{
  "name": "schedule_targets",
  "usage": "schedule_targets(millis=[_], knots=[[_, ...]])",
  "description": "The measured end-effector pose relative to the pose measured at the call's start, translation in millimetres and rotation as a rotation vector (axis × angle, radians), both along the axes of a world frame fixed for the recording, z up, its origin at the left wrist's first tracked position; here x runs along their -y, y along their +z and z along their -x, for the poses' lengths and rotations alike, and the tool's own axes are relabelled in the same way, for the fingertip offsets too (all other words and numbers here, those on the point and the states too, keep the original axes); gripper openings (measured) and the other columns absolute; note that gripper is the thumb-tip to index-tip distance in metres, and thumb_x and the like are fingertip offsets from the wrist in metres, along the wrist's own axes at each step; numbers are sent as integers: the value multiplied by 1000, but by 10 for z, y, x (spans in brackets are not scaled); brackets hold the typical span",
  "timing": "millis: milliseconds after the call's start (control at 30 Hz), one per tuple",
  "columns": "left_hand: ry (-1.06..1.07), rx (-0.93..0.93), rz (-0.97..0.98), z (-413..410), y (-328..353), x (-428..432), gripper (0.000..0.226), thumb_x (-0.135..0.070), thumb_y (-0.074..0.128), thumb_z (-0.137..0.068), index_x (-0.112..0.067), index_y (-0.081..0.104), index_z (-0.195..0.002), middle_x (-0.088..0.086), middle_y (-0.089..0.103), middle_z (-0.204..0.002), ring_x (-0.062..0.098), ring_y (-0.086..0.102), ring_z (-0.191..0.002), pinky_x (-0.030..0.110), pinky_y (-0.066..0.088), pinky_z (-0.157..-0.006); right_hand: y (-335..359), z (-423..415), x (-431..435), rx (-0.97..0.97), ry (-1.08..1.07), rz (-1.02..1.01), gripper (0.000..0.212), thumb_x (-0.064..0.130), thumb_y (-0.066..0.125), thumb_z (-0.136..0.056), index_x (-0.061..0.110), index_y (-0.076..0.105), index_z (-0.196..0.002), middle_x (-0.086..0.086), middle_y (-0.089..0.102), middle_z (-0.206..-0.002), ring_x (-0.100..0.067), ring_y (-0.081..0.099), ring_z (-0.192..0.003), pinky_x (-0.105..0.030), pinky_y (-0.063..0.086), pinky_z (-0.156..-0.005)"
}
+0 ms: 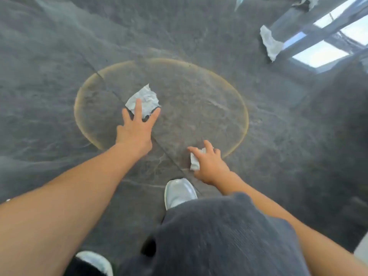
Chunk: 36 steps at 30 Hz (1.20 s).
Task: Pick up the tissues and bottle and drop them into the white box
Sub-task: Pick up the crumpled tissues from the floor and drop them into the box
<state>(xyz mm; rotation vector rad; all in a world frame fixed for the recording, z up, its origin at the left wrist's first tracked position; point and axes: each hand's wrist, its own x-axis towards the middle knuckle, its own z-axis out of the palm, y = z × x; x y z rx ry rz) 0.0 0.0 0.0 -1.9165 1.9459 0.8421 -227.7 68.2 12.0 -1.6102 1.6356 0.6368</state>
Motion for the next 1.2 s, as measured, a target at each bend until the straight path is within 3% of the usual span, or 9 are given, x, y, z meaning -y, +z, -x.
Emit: schedule_targets(millis=[100,167,233,300,533,733,867,1033,1200], knots=[[-134,112,112,-40,-289,30,90,-21,60,-74,-48,7,-142,5,-15,-156,45,7,-135,54,39,-88,-296,-61,-178,-108,42,267,44,5,56,-78,25,46,-116,-14,30,-134,-37,36,-109,-43,49,-71],[-161,103,196,0,-417,102,78,-20,63,-71,-36,28,-139,10,15,-150,42,25,-125,49,41,-84,-437,-77,-249,-92,-17,346,25,-2,53,-78,13,50,-99,-15,42,-112,-35,41,-97,-42,42,-61],[-231,59,211,19,-419,169,50,-15,63,-77,-16,47,-125,14,41,-130,38,40,-111,44,46,-77,-436,-103,-205,-41,-86,355,13,-2,52,-80,6,52,-89,-16,46,-101,-33,43,-92,-43,42,-65],[-217,27,121,-39,-299,177,31,-13,58,-86,-6,52,-115,15,49,-124,35,44,-111,43,46,-76,-290,-107,-110,30,-112,357,11,-5,49,-80,3,55,-85,-16,50,-95,-33,46,-92,-42,42,-71],[-176,61,-68,-483,1140,-106,20,-17,56,-86,-9,60,-103,12,58,-108,34,56,-106,42,48,-78,1277,-595,656,242,-54,411,12,-2,51,-79,1,60,-85,-18,52,-94,-36,50,-91,-38,45,-76],[253,33,-68,-960,3013,-346,23,-17,57,-80,-16,64,-102,11,61,-111,35,61,-104,40,50,-78,3021,-1508,997,334,159,318,14,2,53,-77,2,63,-87,-21,58,-97,-38,53,-94,-34,41,-76],[557,-36,-95,-1443,3843,-840,20,-17,57,-79,-15,64,-98,13,64,-110,37,61,-104,43,53,-82,3860,-2101,736,326,312,210,15,-2,54,-77,3,63,-87,-17,57,-97,-36,54,-93,-34,43,-73],[999,-39,-78,-2145,4397,-1971,15,-14,60,-78,-11,66,-92,16,68,-104,38,63,-98,42,54,-81,4484,-2906,91,332,600,102,30,-8,48,-73,3,65,-95,-17,55,-103,-37,54,-92,-38,48,-75],[1406,-79,-188,-2558,4391,-3450,5,-10,58,-80,-9,61,-83,14,67,-100,35,62,-96,42,54,-81,4523,-3708,-938,321,836,-4,27,-8,49,-72,1,64,-94,-19,54,-103,-40,55,-92,-43,50,-78]])
